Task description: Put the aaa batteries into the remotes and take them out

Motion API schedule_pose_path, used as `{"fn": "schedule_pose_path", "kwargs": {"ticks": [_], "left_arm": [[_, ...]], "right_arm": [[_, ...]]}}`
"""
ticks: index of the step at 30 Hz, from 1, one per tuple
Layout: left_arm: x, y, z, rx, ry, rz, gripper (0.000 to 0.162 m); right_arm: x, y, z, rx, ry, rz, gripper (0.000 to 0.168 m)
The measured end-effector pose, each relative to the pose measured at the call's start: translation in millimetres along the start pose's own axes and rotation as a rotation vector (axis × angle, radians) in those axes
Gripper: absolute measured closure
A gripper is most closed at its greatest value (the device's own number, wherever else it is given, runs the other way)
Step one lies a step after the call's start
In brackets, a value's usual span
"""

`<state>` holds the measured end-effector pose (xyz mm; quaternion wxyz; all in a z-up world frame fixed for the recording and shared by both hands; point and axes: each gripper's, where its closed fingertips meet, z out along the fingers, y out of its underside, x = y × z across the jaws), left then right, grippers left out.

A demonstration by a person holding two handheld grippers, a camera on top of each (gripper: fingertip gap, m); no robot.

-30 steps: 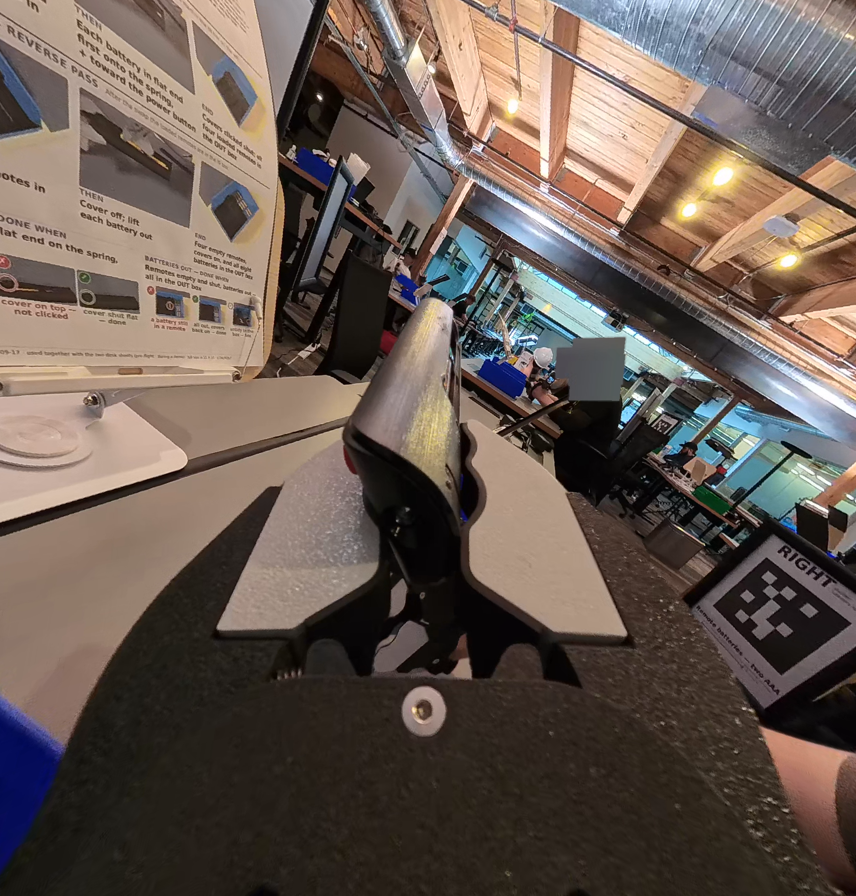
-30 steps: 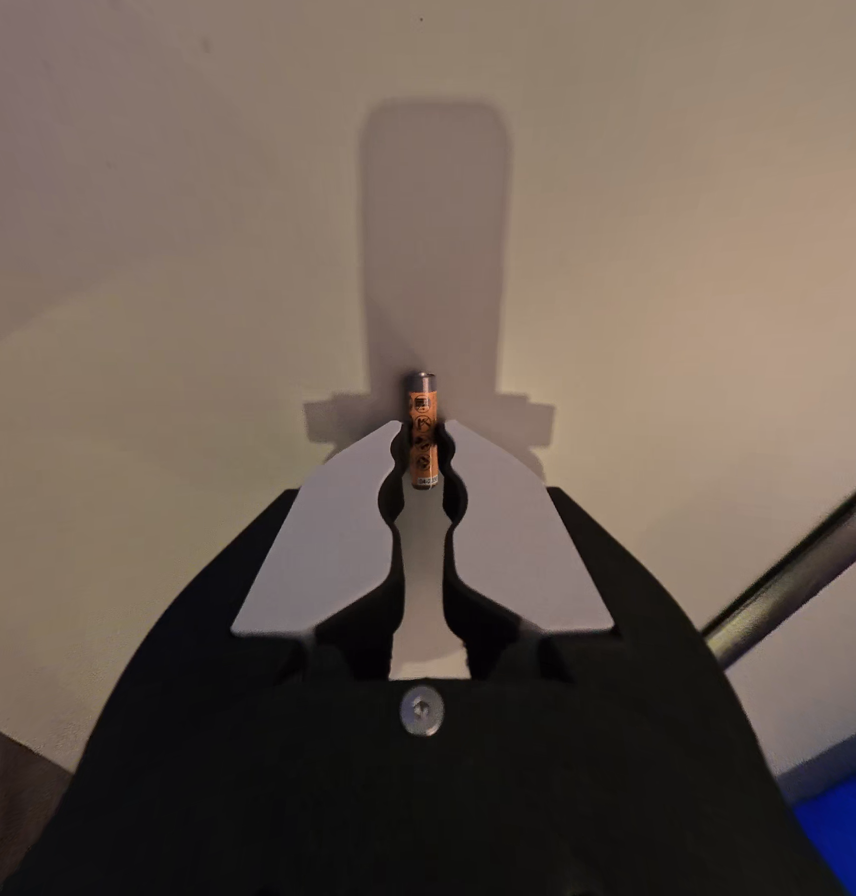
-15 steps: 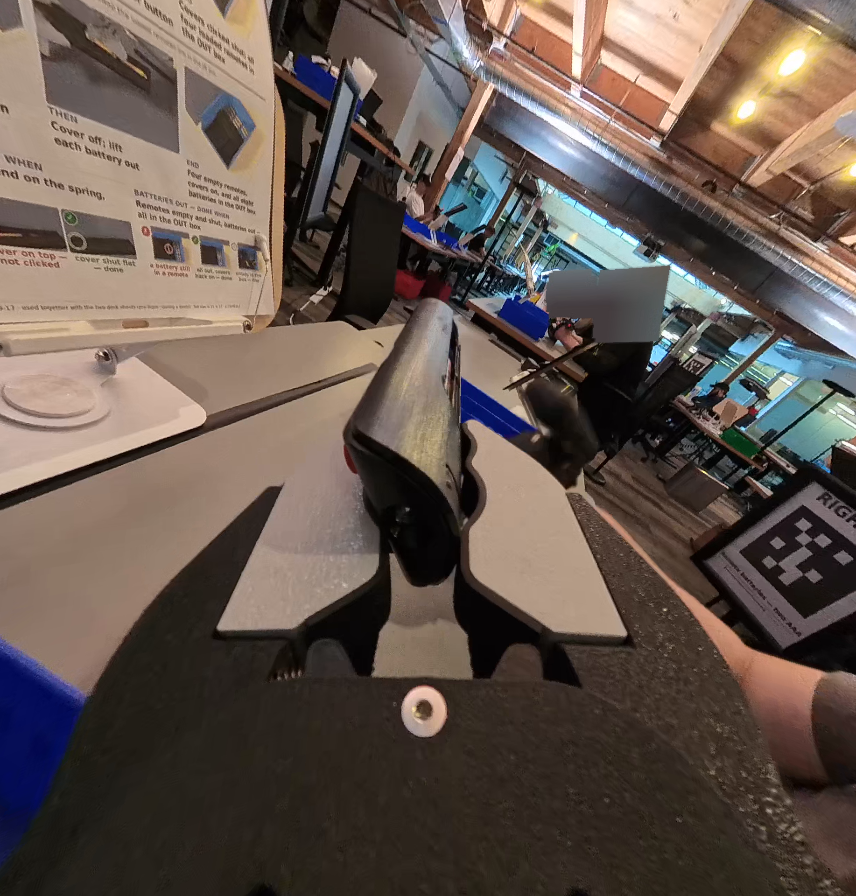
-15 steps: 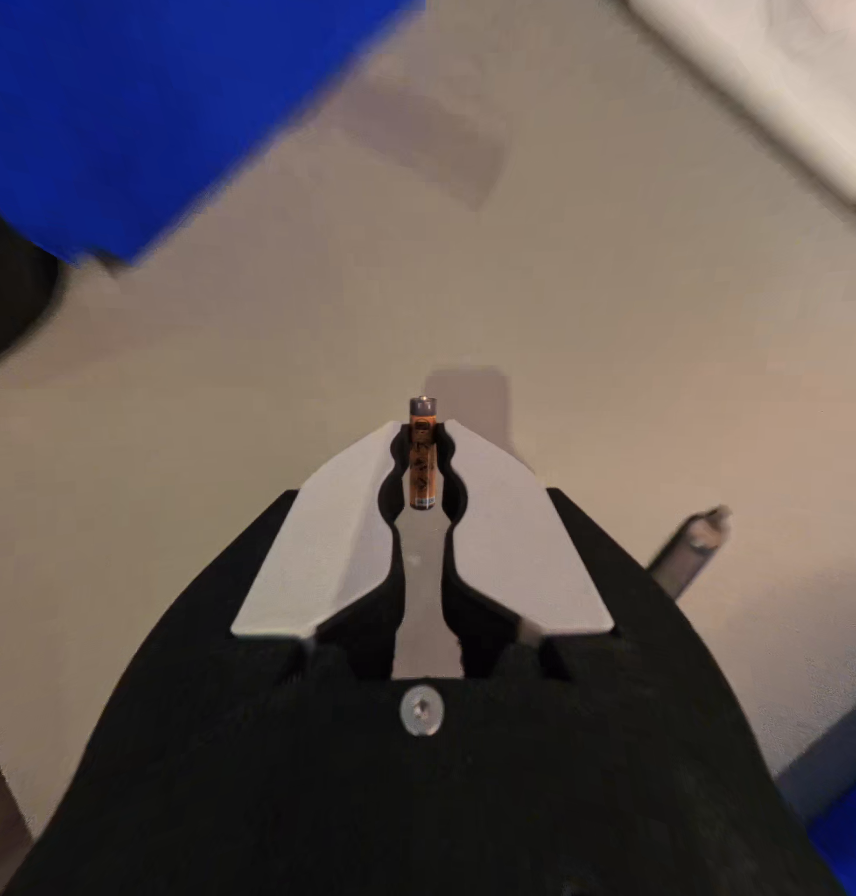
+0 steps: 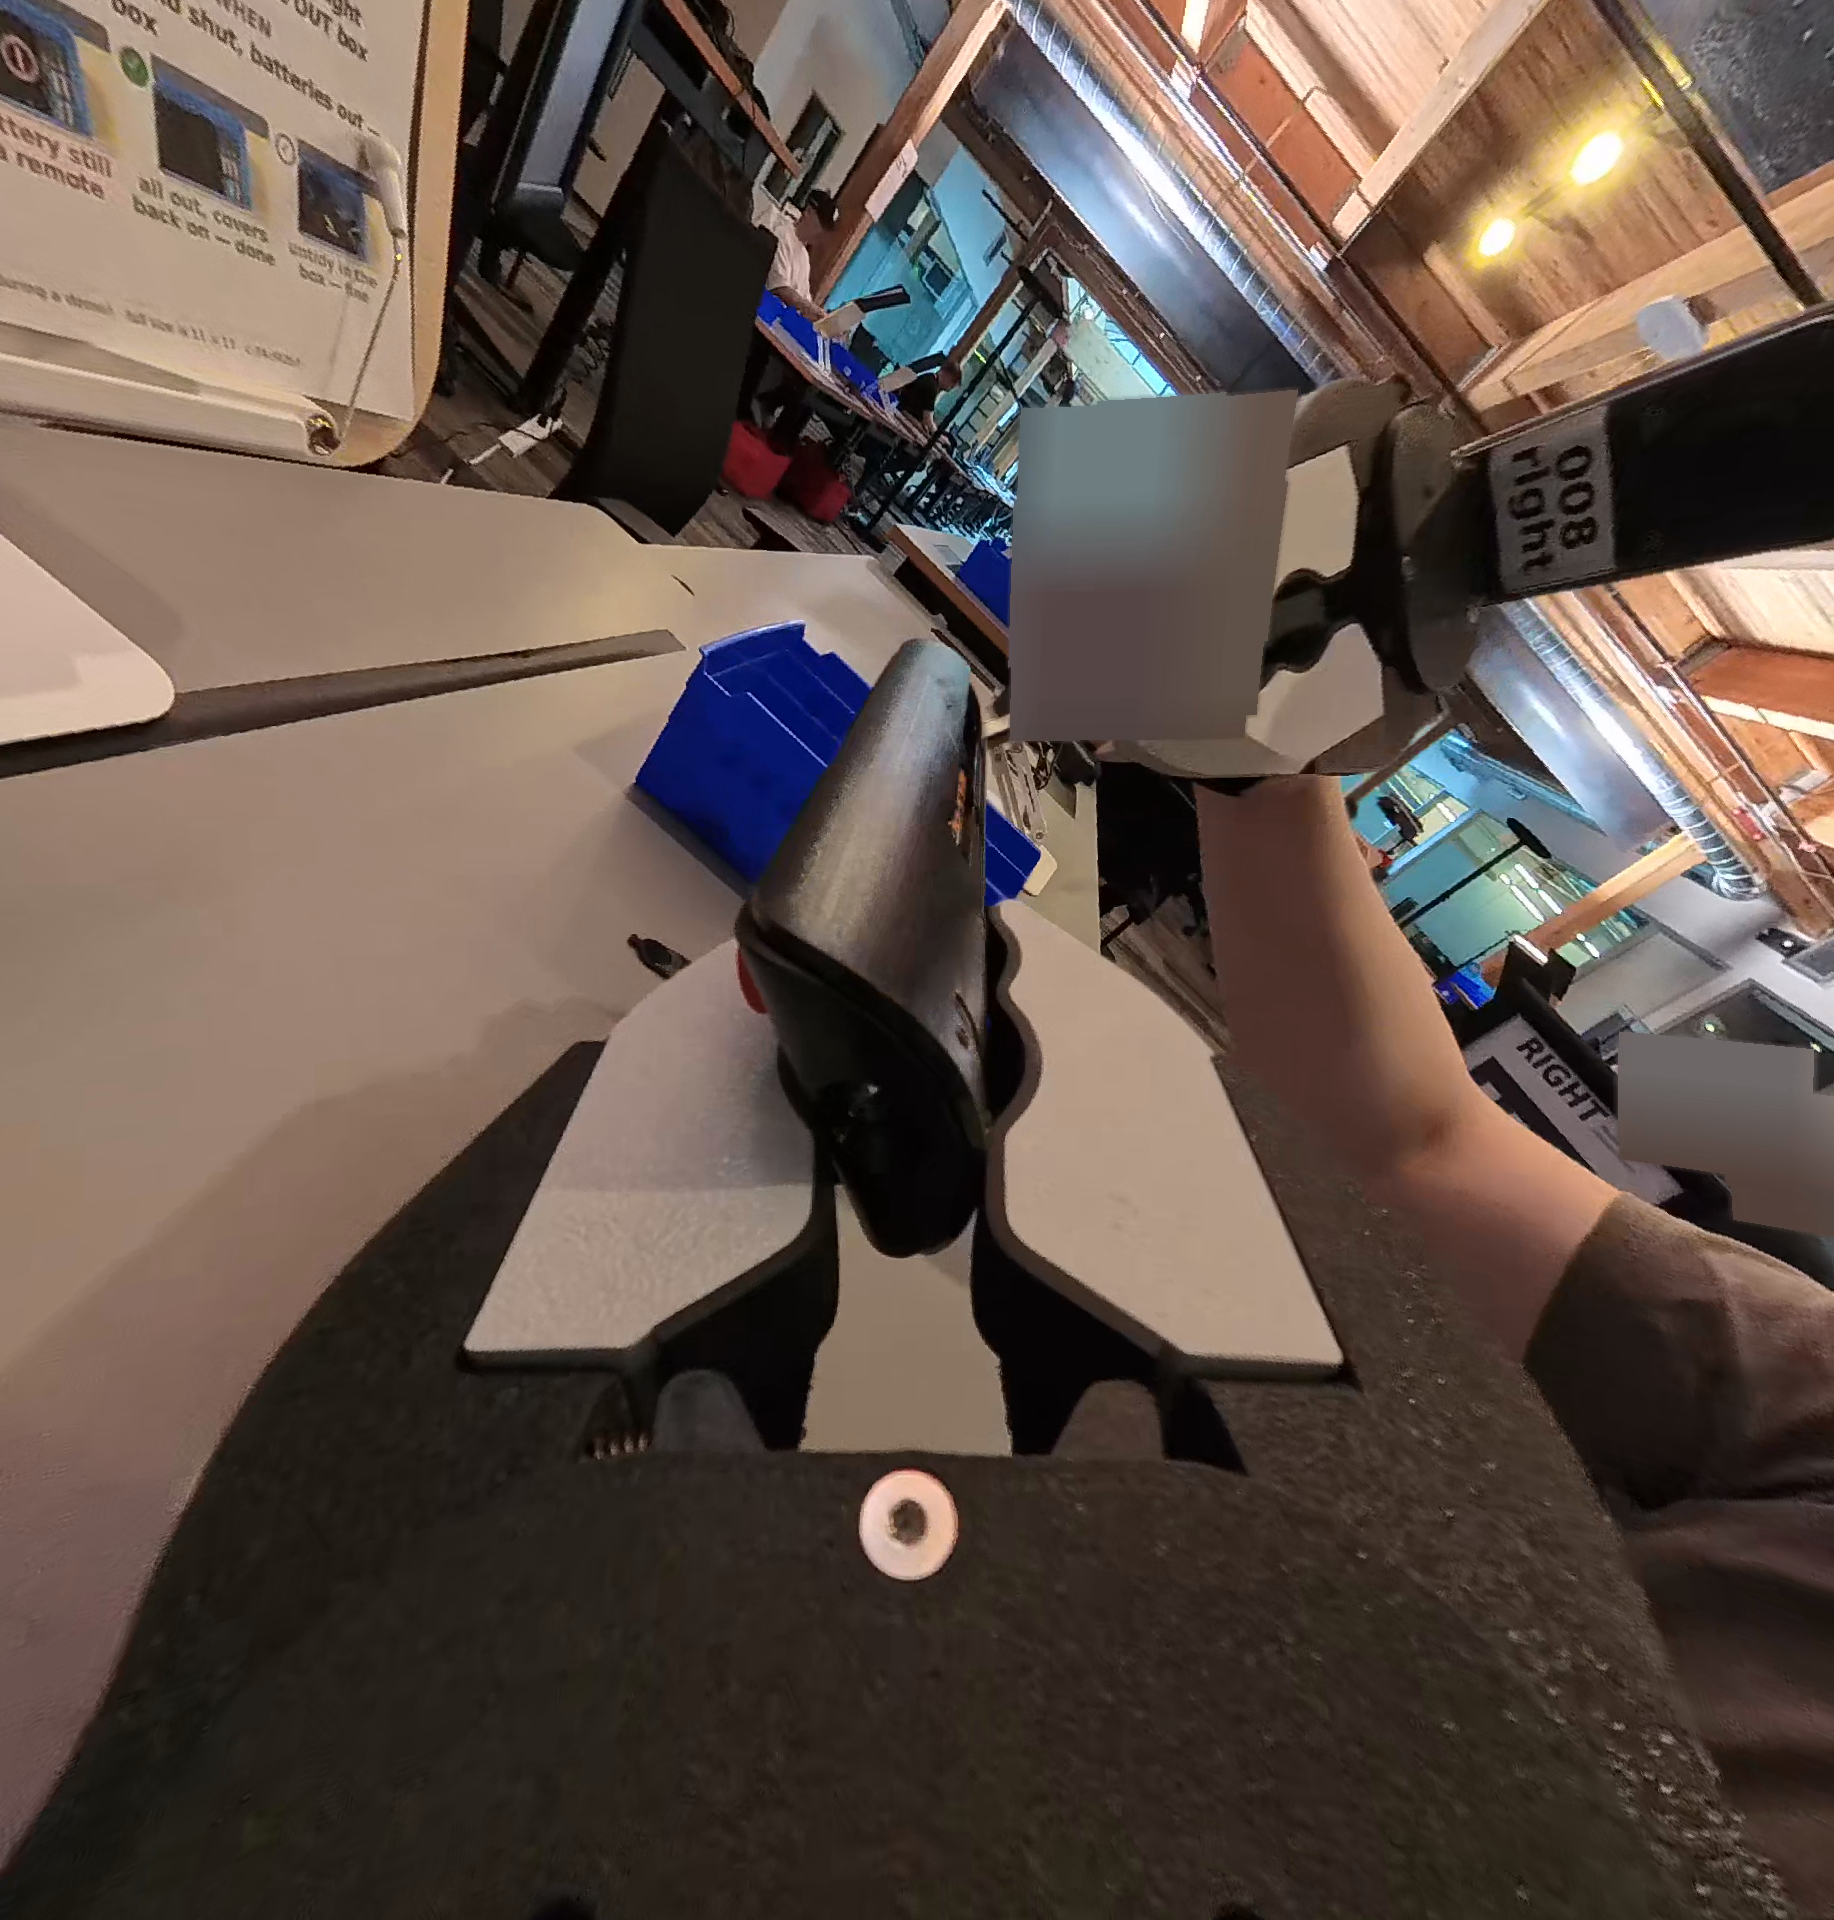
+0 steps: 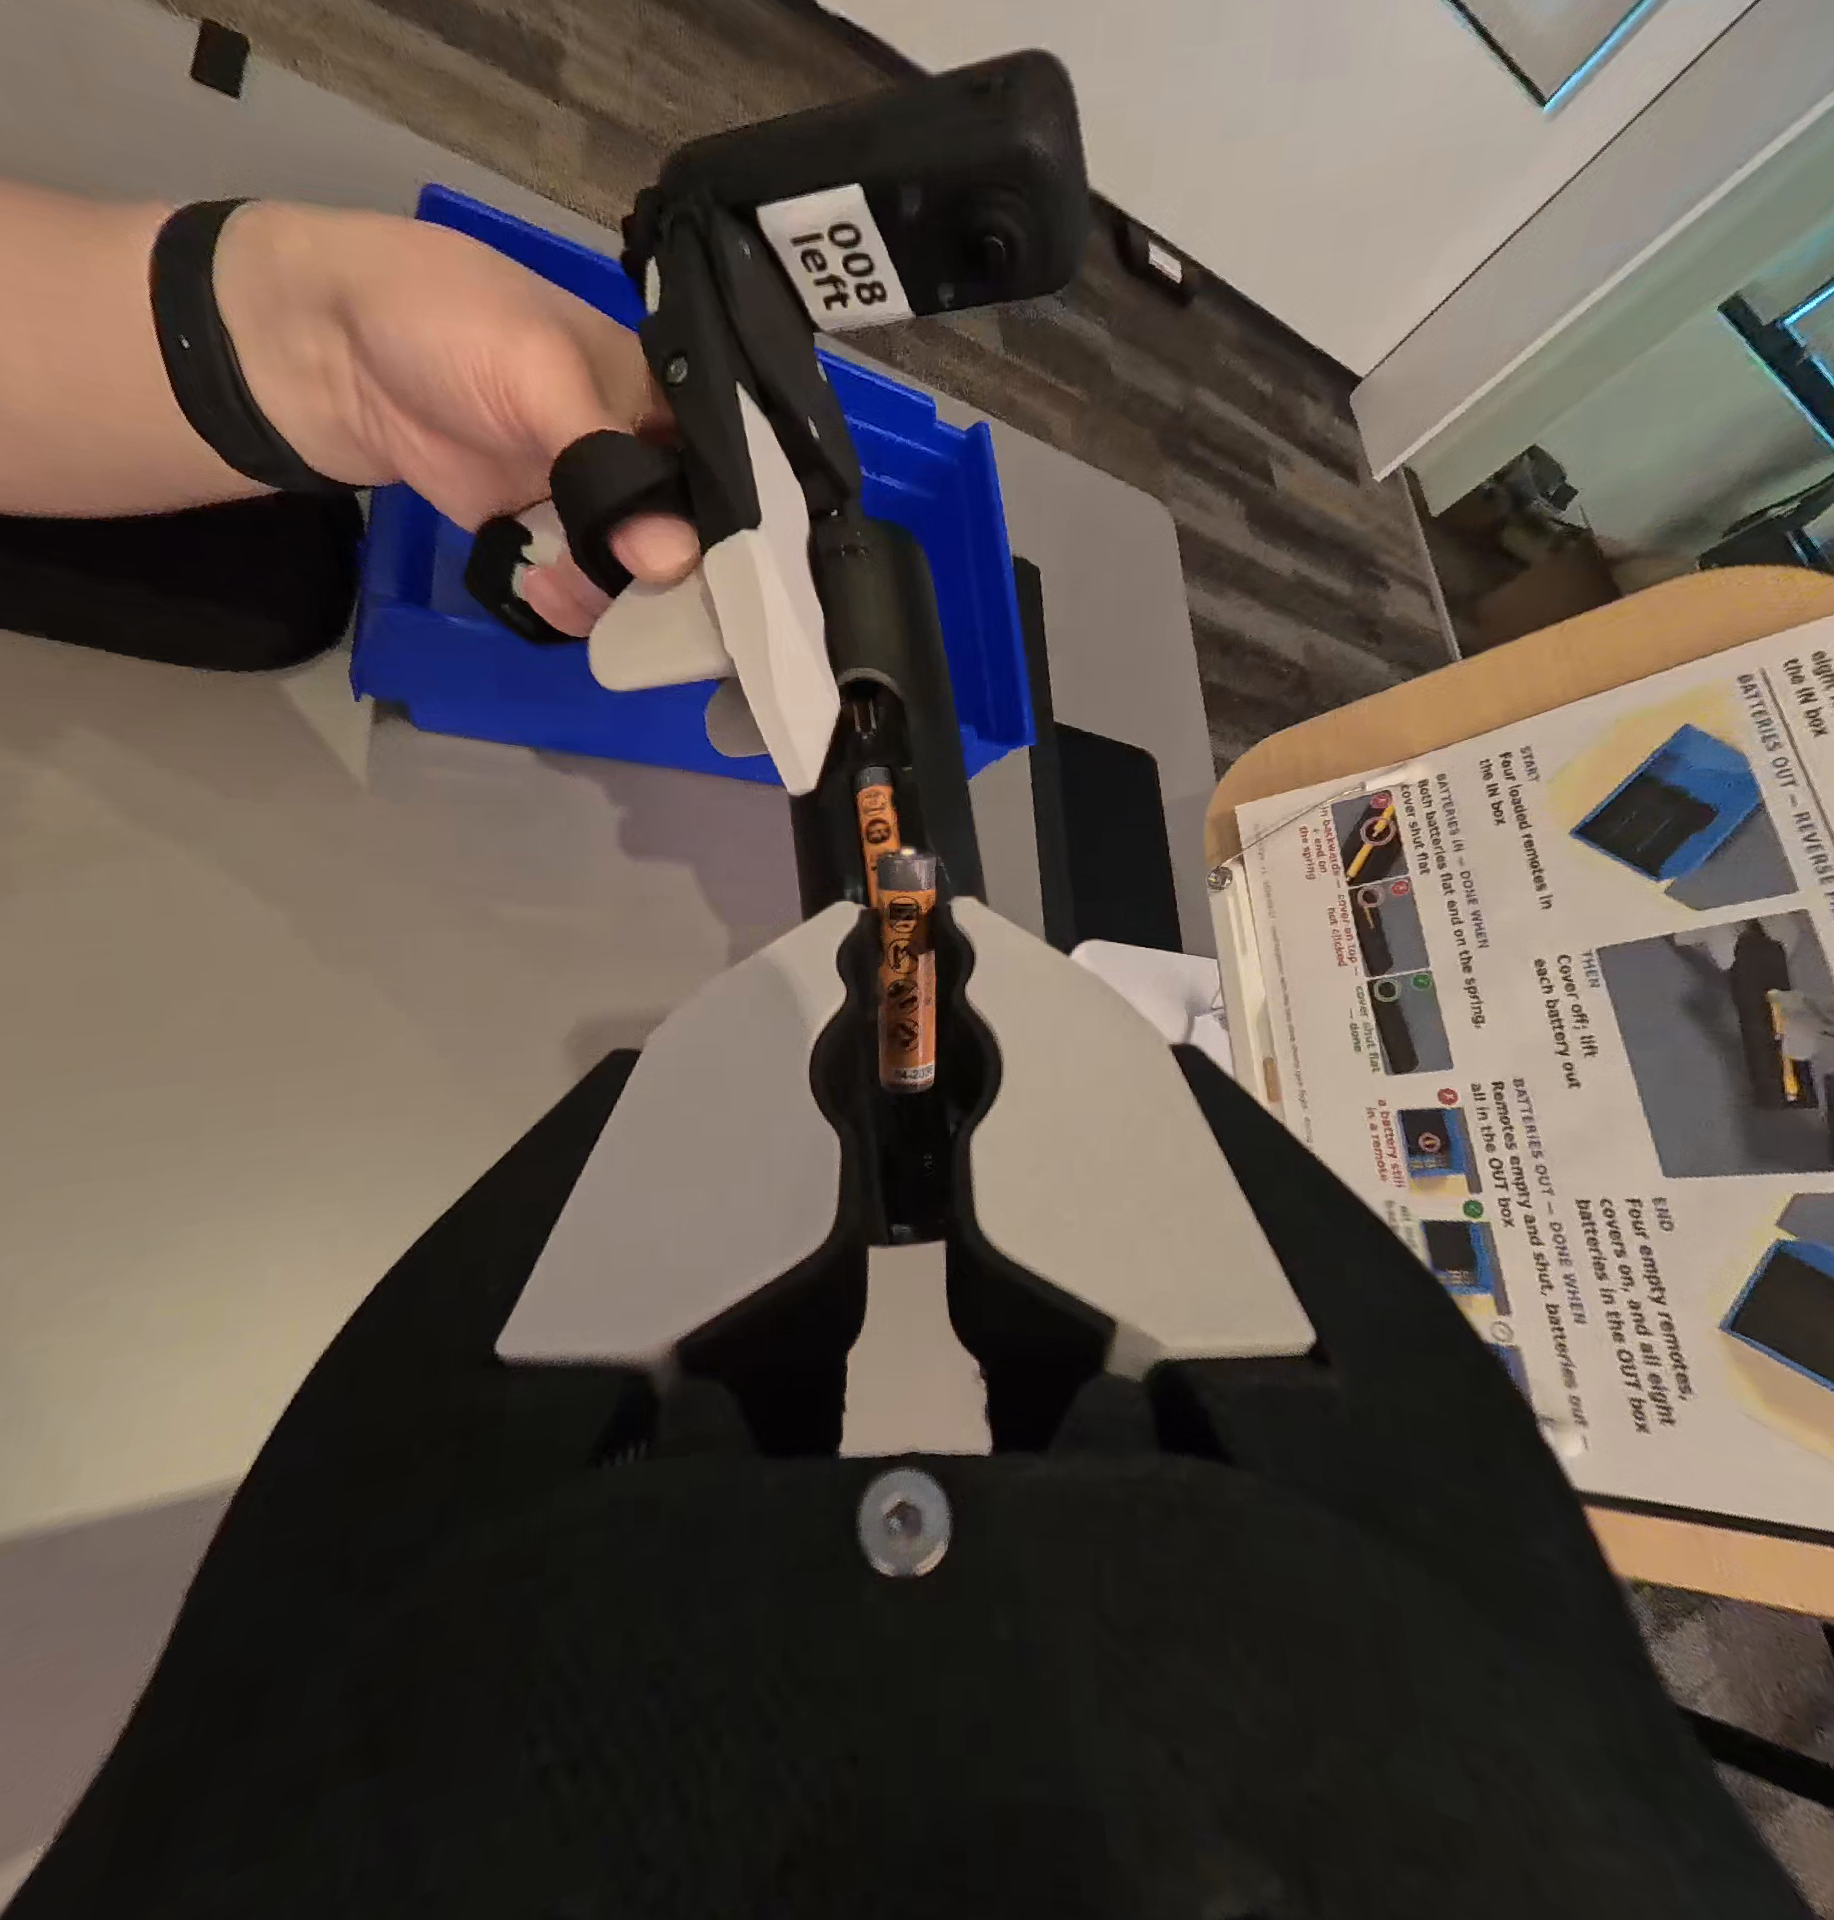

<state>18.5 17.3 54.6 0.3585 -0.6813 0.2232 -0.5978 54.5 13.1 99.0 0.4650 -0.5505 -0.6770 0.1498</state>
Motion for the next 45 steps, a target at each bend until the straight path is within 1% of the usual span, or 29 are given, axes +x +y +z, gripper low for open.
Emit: {"fn": "schedule_pose_path", "kwargs": {"ticks": [2, 4, 7, 11, 14, 18, 23, 25, 27, 30, 33, 40, 45], "left_arm": [[1.2, -0.8, -1.1, 0.002, 0.007, -0.003, 0.136], [1.5, -1.7, -2.5, 0.002, 0.011, -0.008, 0.136], [2.8, -3.2, -4.7, 0.008, 0.021, -0.018, 0.136], [-1.9, -2.8, -7.3, 0.005, 0.007, -0.036, 0.136], [-2.6, -2.7, -8.3, 0.006, 0.033, -0.073, 0.136], [-5.3, -2.2, -8.6, 0.007, 0.033, -0.09, 0.136], [-2.3, -2.5, -8.2, 0.011, 0.054, -0.095, 0.136], [-0.1, -2.4, -7.5, 0.013, 0.084, -0.117, 0.136], [1.0, -1.7, -6.6, 0.013, 0.108, -0.136, 0.136], [1.5, -0.3, -5.7, 0.006, 0.125, -0.149, 0.136], [-0.3, 0.3, -6.1, 0.004, 0.121, -0.152, 0.136], [-1.9, 0.8, -5.8, 0.003, 0.13, -0.165, 0.136], [1.2, 1.3, -5.5, -0.001, 0.153, -0.173, 0.136]], "right_arm": [[-2.6, 0.1, 2.6, 0.024, -0.02, 0.018, 0.156], [-3.3, 2.9, 6.1, 0.009, -0.017, 0.001, 0.156], [-6.8, 3.9, 12.1, -0.003, -0.058, 0.019, 0.157], [-3.2, 16.8, 15.1, -0.102, -0.042, -0.013, 0.156], [-1.3, 26.1, 15.7, -0.157, -0.043, -0.015, 0.157], [-2.1, 31.0, 16.3, -0.167, -0.057, 0.004, 0.156], [-1.5, 22.6, 15.1, -0.106, -0.055, 0.027, 0.156], [-0.7, 9.5, 13.5, -0.02, -0.067, 0.064, 0.157], [-0.4, -2.4, 12.0, 0.078, -0.109, 0.144, 0.156], [5.3, -3.9, 9.9, 0.136, -0.141, 0.221, 0.156], [6.9, -1.4, 7.5, 0.144, -0.171, 0.253, 0.156], [0.9, 7.6, 9.8, 0.075, -0.255, 0.288, 0.156], [1.5, 9.7, 10.7, 0.057, -0.244, 0.264, 0.156]]}}
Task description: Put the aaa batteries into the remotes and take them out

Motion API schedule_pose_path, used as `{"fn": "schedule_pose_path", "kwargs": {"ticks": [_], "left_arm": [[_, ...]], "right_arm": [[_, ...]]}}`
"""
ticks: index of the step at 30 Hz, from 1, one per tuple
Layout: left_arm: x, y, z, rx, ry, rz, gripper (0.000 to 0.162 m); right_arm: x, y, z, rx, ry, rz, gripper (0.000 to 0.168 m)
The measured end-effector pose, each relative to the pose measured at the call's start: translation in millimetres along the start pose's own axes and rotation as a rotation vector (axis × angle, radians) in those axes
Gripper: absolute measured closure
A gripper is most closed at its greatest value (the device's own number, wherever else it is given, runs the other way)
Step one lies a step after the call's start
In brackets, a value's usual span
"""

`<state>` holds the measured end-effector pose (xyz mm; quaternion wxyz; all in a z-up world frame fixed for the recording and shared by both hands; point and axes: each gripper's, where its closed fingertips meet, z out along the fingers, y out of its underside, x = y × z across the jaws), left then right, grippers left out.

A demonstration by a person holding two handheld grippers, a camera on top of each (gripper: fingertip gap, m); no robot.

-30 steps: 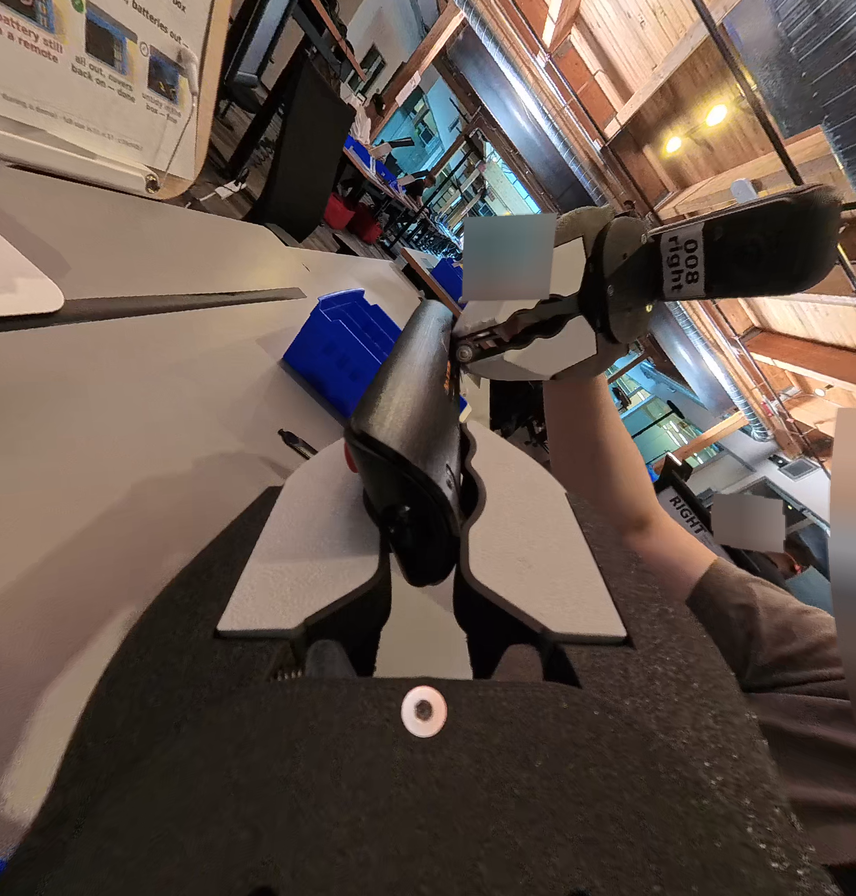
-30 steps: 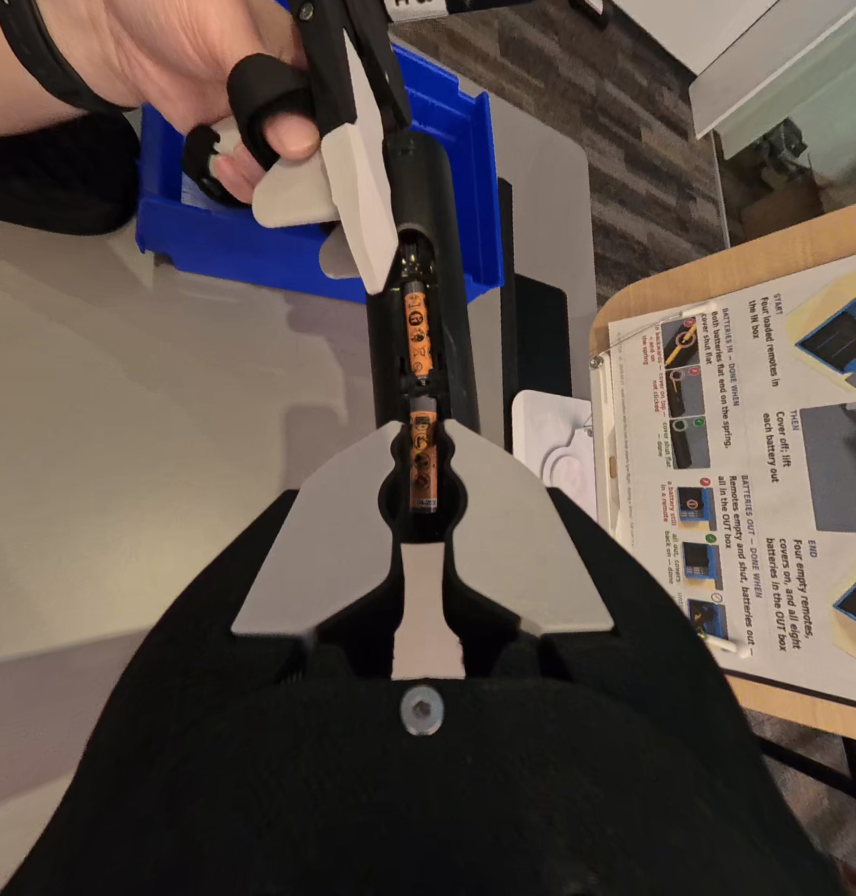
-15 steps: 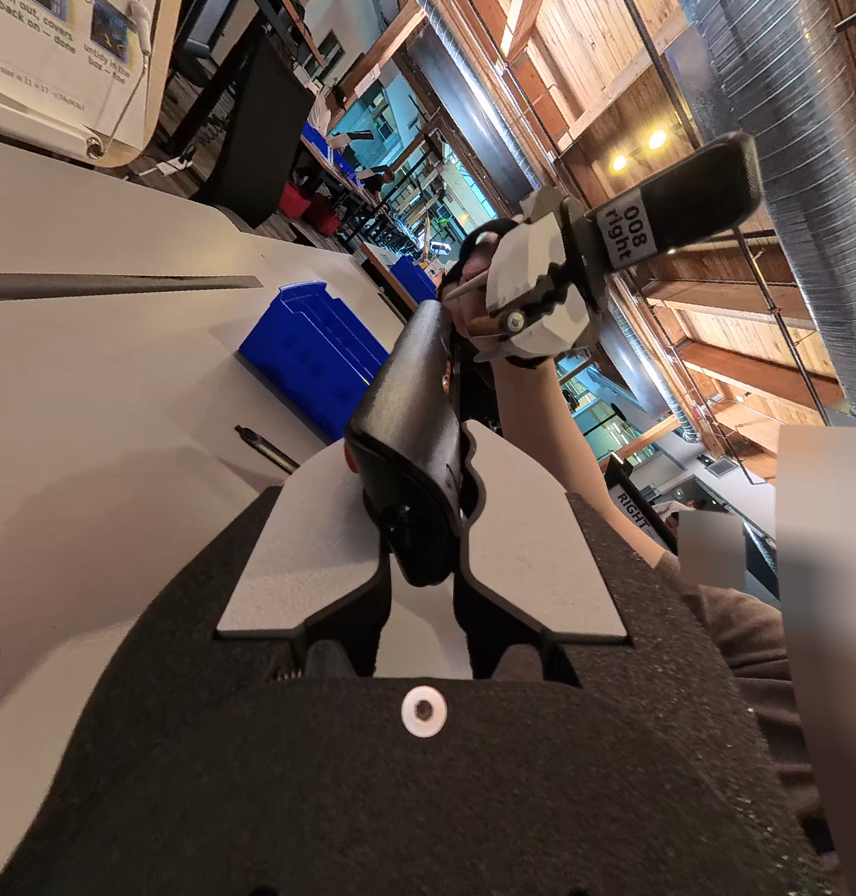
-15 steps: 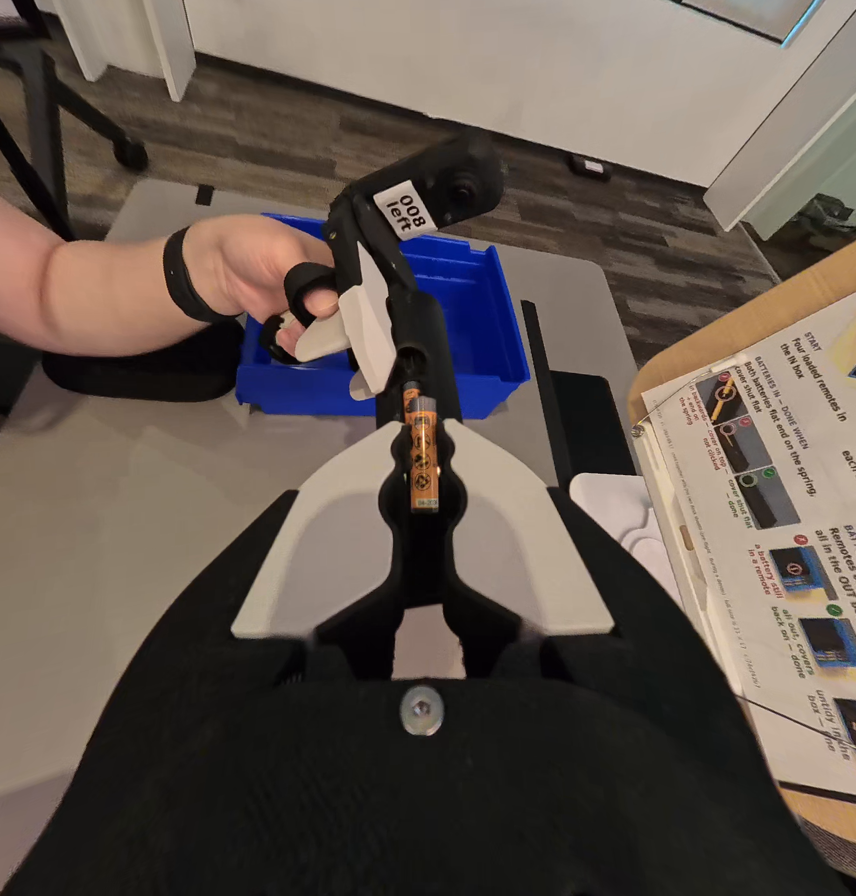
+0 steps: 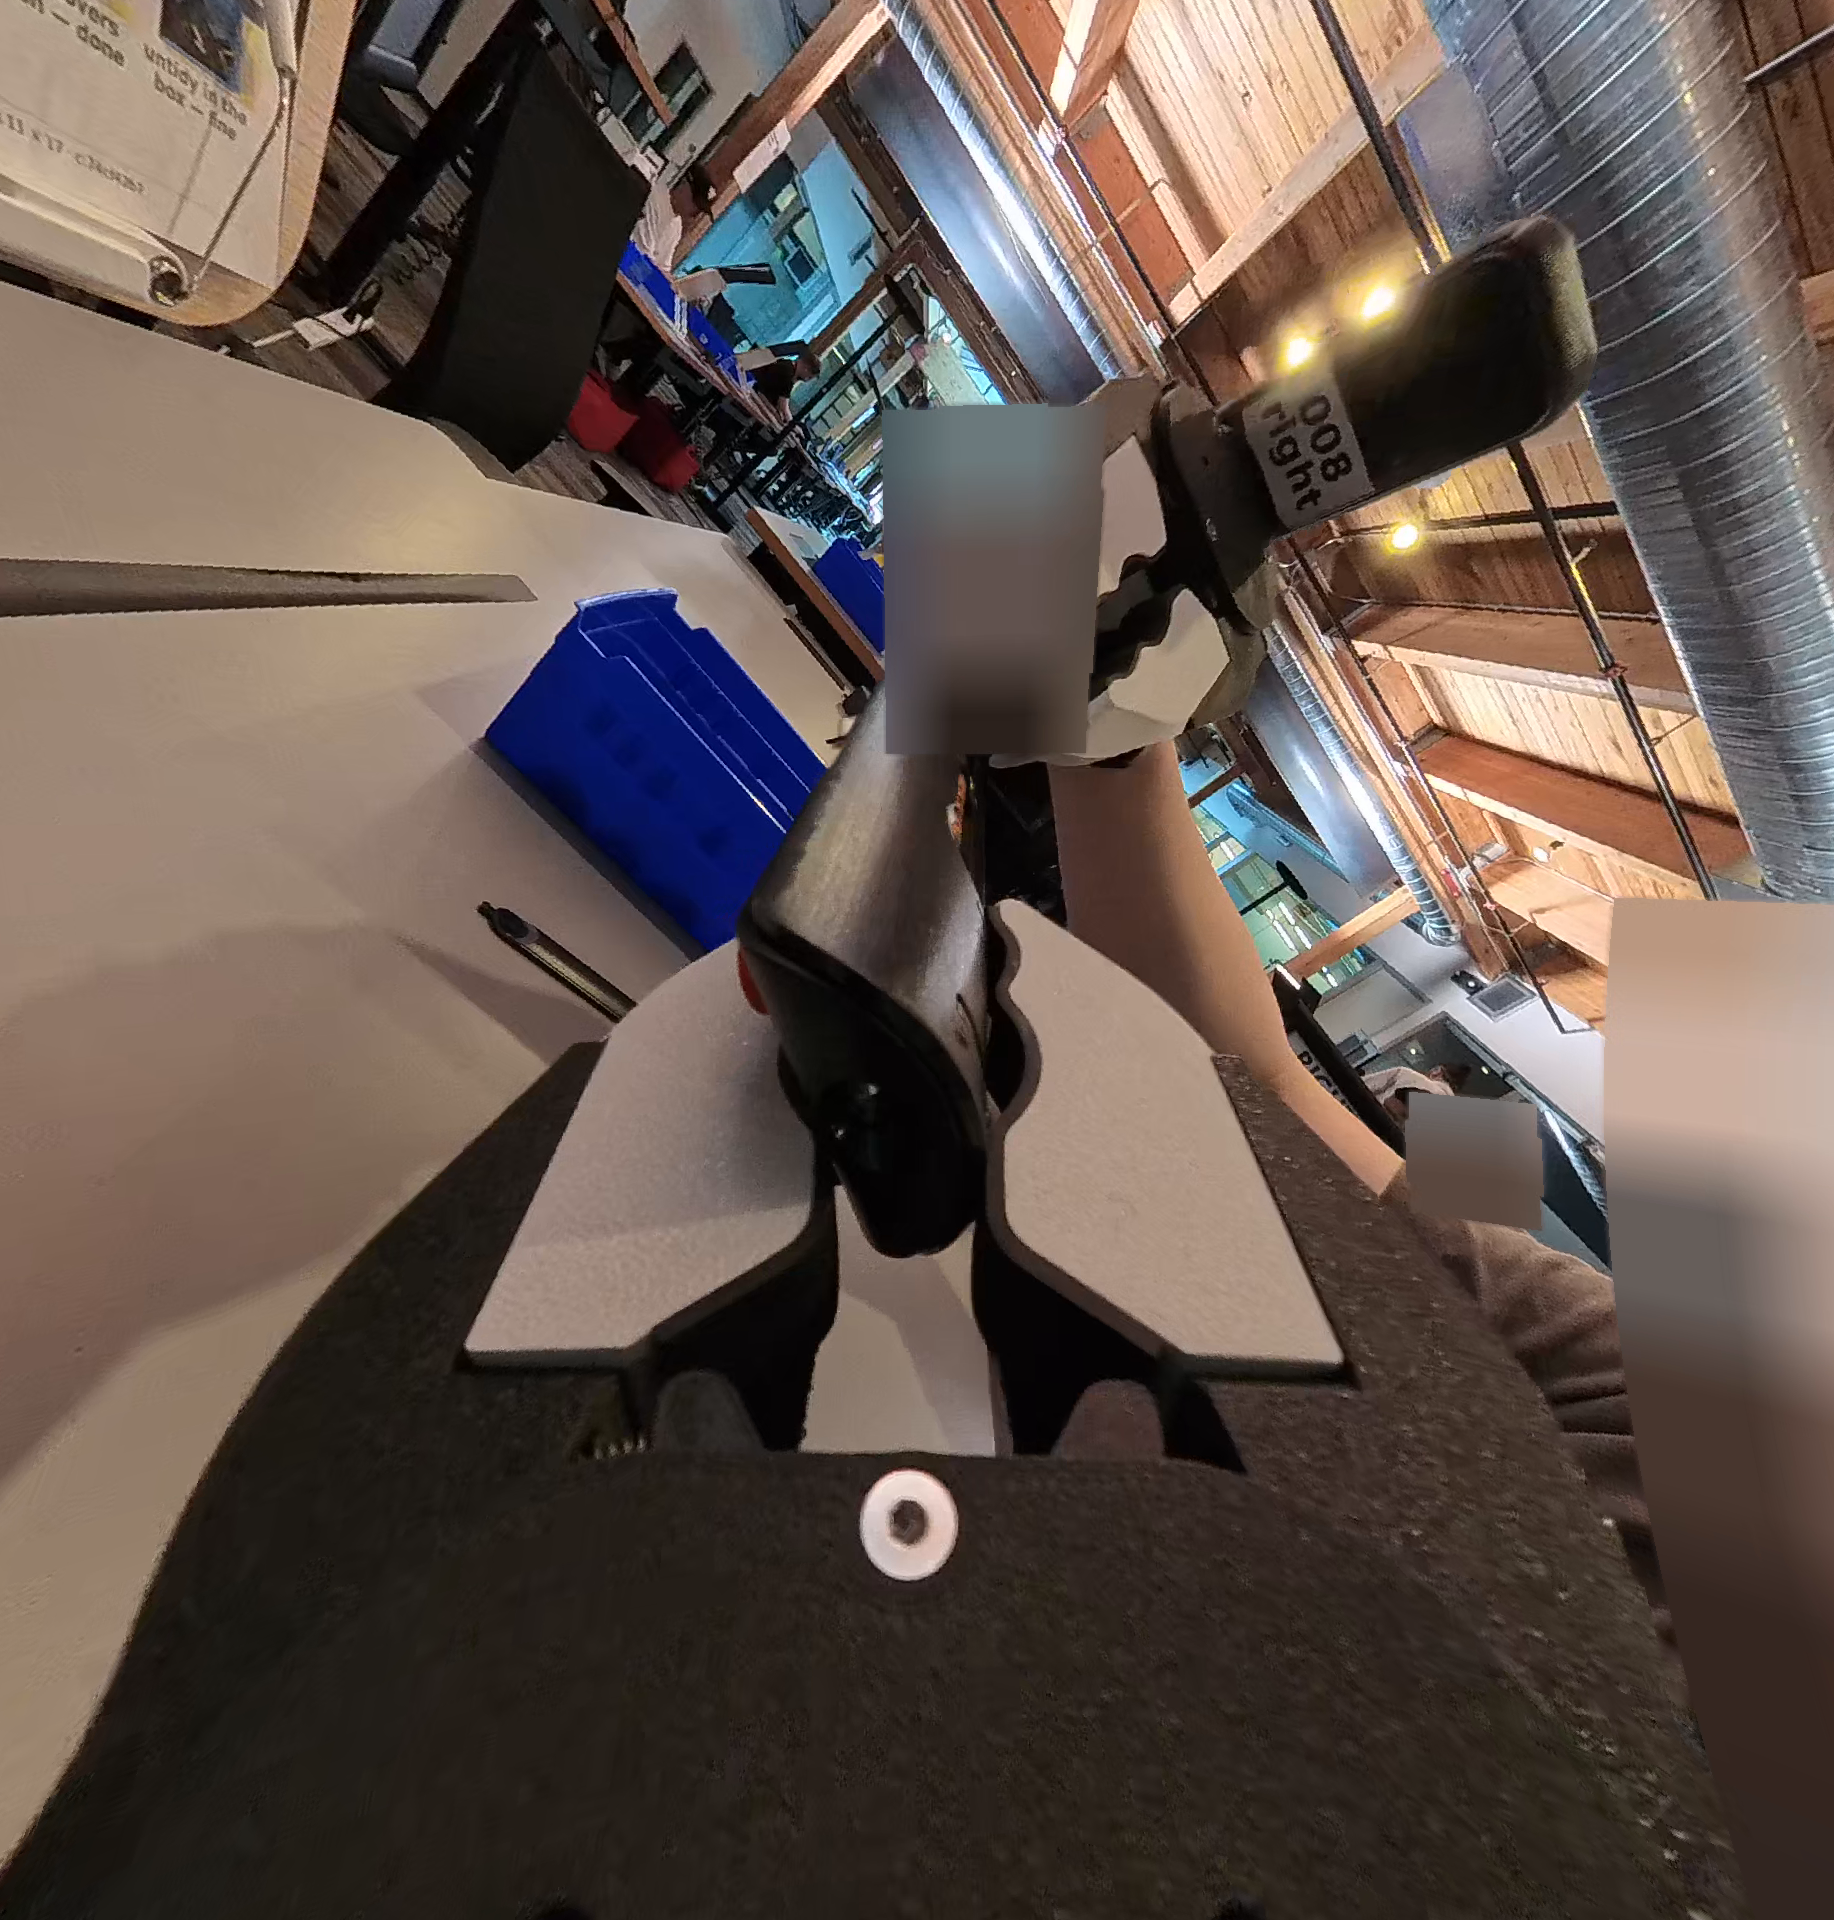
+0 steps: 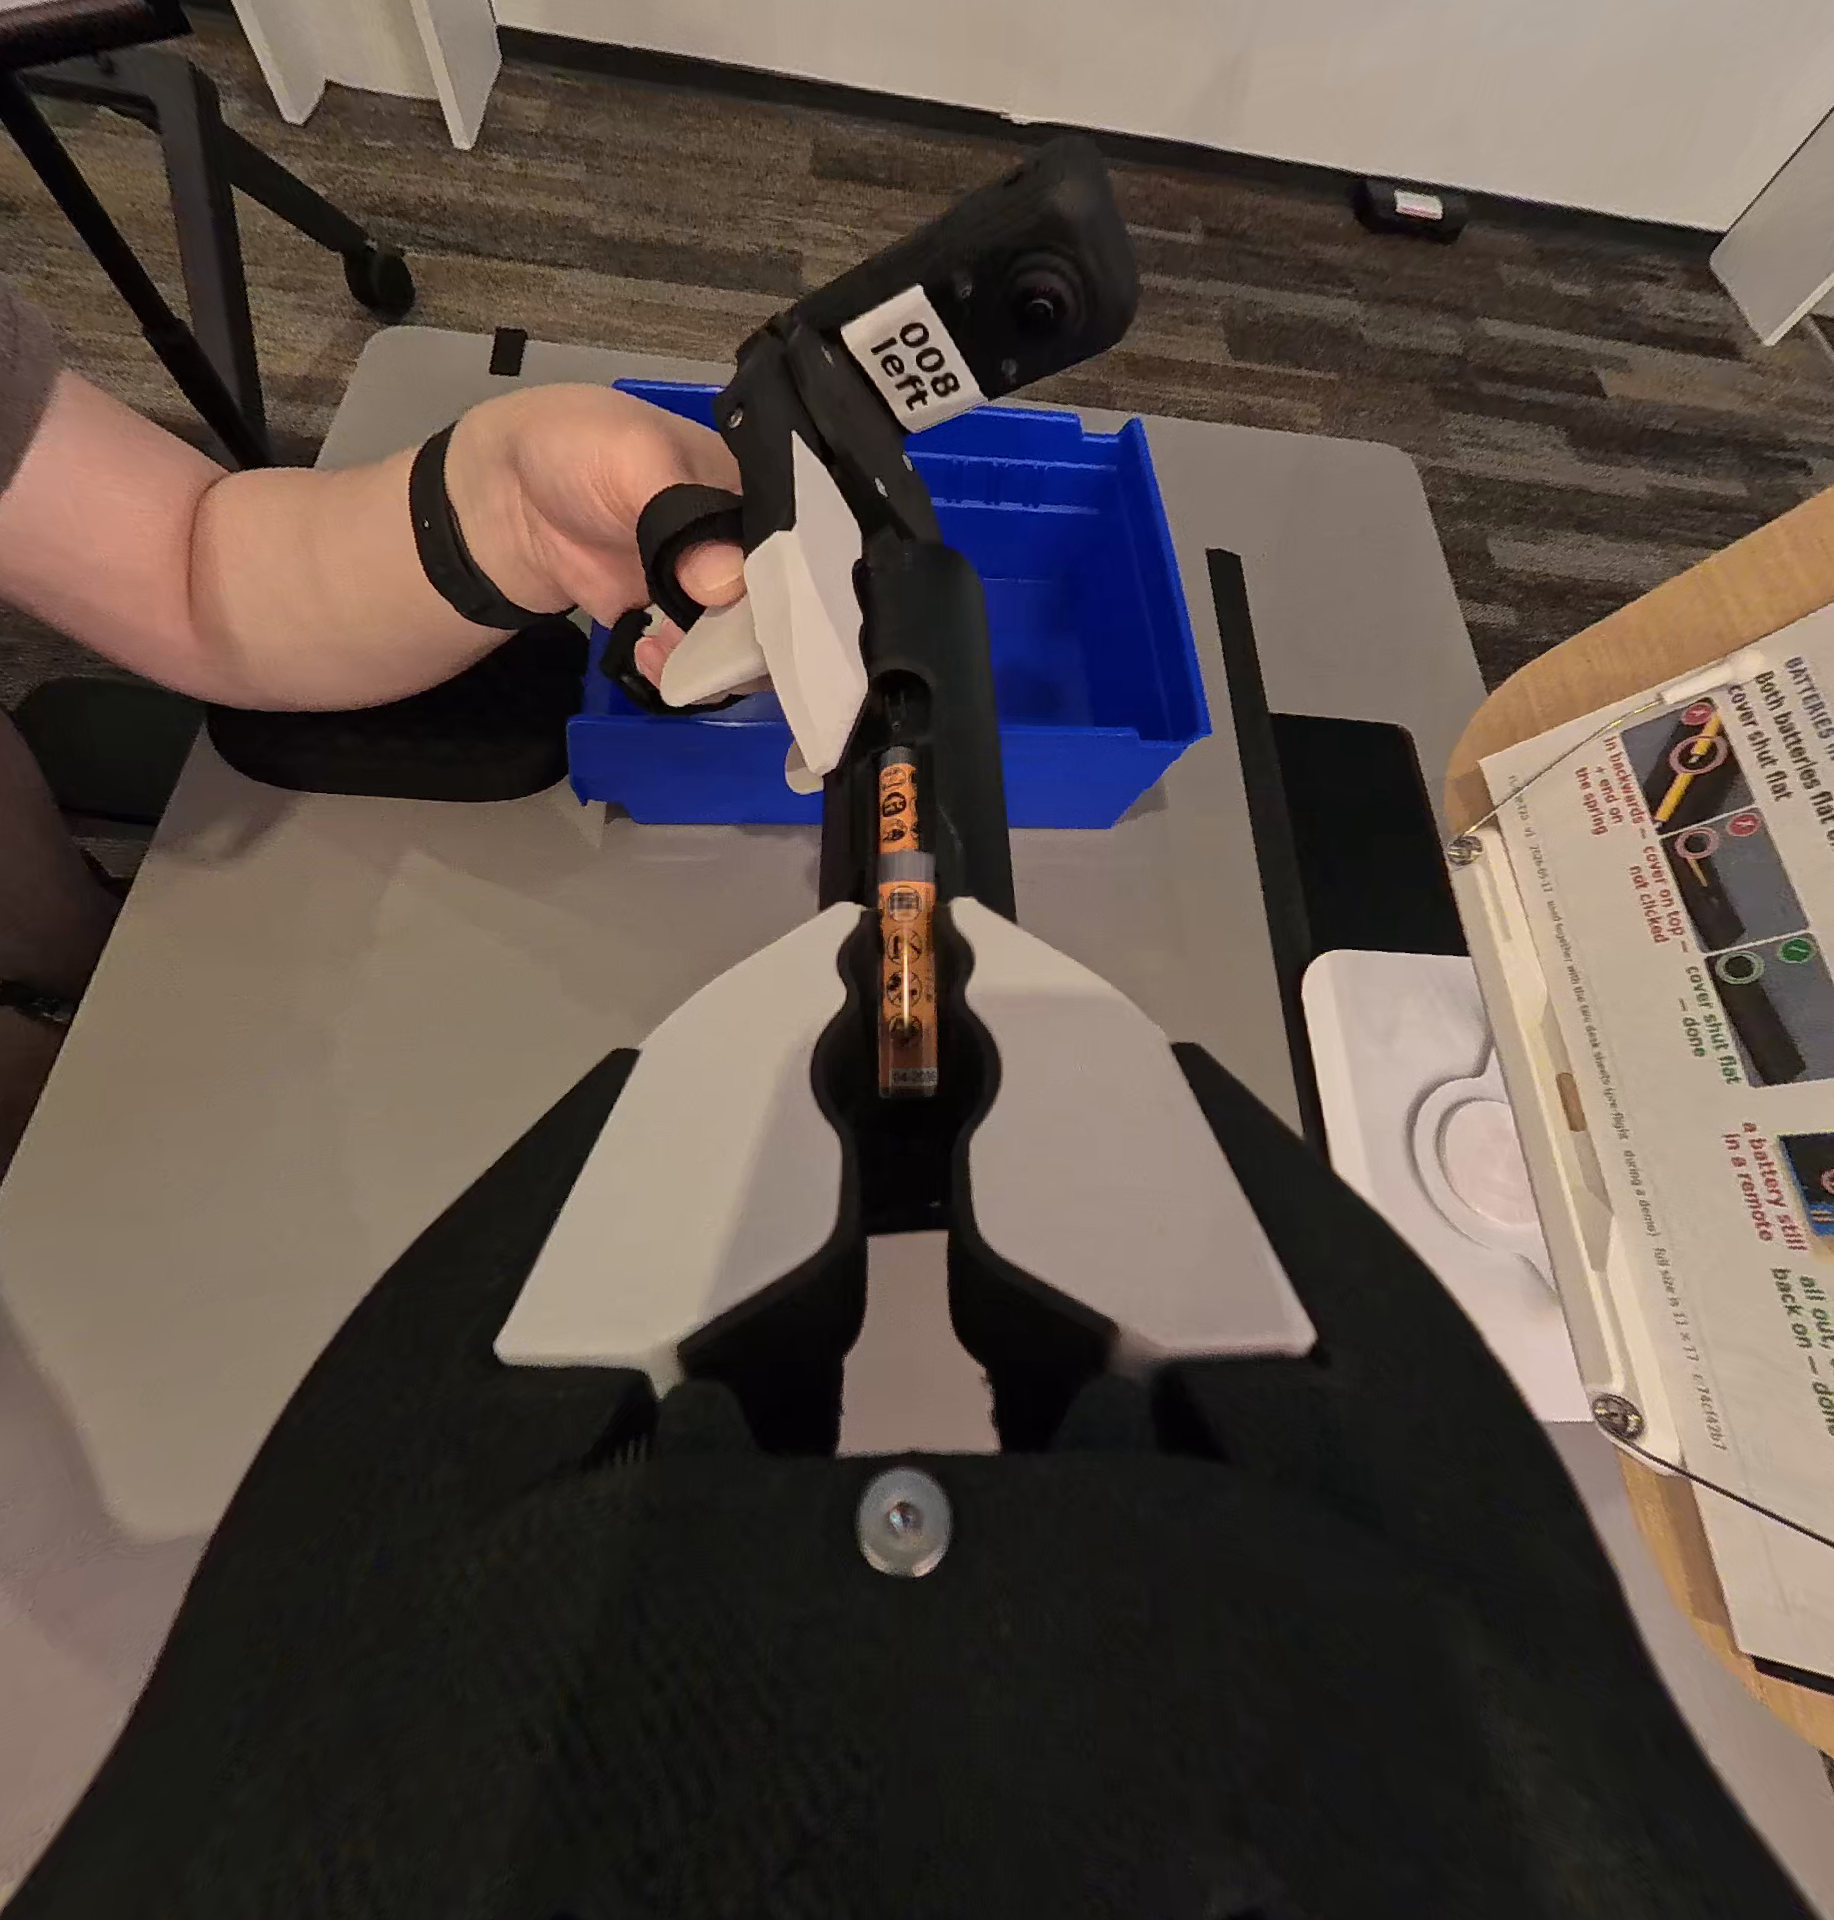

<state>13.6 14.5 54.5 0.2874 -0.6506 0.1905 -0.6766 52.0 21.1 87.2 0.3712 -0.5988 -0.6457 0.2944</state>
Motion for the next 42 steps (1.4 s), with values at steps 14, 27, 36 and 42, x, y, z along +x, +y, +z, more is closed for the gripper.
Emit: {"fn": "schedule_pose_path", "kwargs": {"ticks": [14, 27, 36, 42], "left_arm": [[2.4, 1.0, 1.5, 0.002, 0.068, -0.058, 0.136], [-14.8, 5.6, 4.7, -0.015, -0.001, -0.065, 0.136], [-17.8, 9.0, 9.1, -0.026, -0.015, -0.064, 0.136], [-23.9, -5.1, 3.8, 0.072, -0.091, -0.013, 0.136]], "right_arm": [[-1.5, 6.5, -2.4, -0.079, 0.002, 0.007, 0.151], [-5.4, 20.3, 3.2, -0.326, 0.045, -0.114, 0.149], [1.6, 11.8, 13.9, -0.394, 0.088, -0.104, 0.149], [58.2, 13.2, -18.6, -0.241, 0.528, 0.41, 0.125]]}}
